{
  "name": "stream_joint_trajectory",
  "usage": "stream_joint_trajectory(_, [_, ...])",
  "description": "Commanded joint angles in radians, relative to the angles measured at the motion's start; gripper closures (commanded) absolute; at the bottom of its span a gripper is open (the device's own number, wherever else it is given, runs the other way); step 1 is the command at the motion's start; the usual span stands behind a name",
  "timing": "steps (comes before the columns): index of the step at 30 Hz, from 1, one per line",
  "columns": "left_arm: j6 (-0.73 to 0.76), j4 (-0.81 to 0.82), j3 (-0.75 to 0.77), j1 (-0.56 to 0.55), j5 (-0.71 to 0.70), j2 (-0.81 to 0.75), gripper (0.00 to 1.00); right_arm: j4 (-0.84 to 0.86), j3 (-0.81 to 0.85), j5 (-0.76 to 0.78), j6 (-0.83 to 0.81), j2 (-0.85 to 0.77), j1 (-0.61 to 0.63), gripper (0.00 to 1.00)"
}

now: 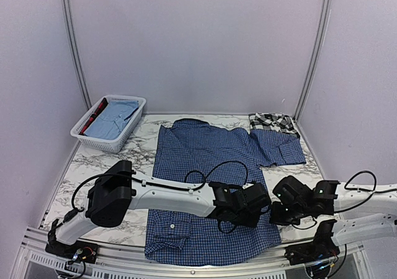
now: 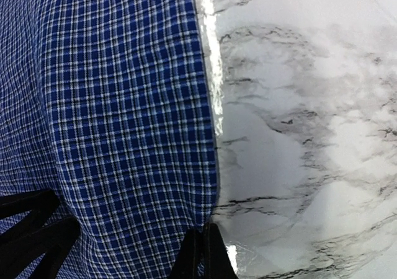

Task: Fold and stack the long sleeve shirts
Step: Adjust the 1/3-folded tank top at the center of the board.

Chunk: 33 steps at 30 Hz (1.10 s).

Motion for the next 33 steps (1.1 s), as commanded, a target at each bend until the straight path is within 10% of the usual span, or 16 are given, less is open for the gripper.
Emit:
stream_joint_trajectory(1, [0.007, 0.016, -0.012, 0.002, 0.011, -0.057, 0.75, -0.105, 0.052, 0.051, 0.005, -0.016, 0.009, 1.00])
stream_joint_trajectory(16, [-0.029, 0.052, -0.146, 0.021, 0.040, -0.205, 0.75, -0.175, 0.287, 0.047, -0.108, 0.069, 0.025, 1.00])
stream_joint_trajectory(29, [-0.156, 0.151, -0.574, 0.055, 0.009, -0.491, 0.76, 0.060, 0.441, -0.010, -0.027, 0.439, 0.289, 1.00])
stream_joint_trajectory(33, [-0.167, 0.204, -0.664, 0.059, 0.040, -0.533, 0.76, 0.083, 0.425, -0.010, -0.022, 0.432, 0.295, 0.85])
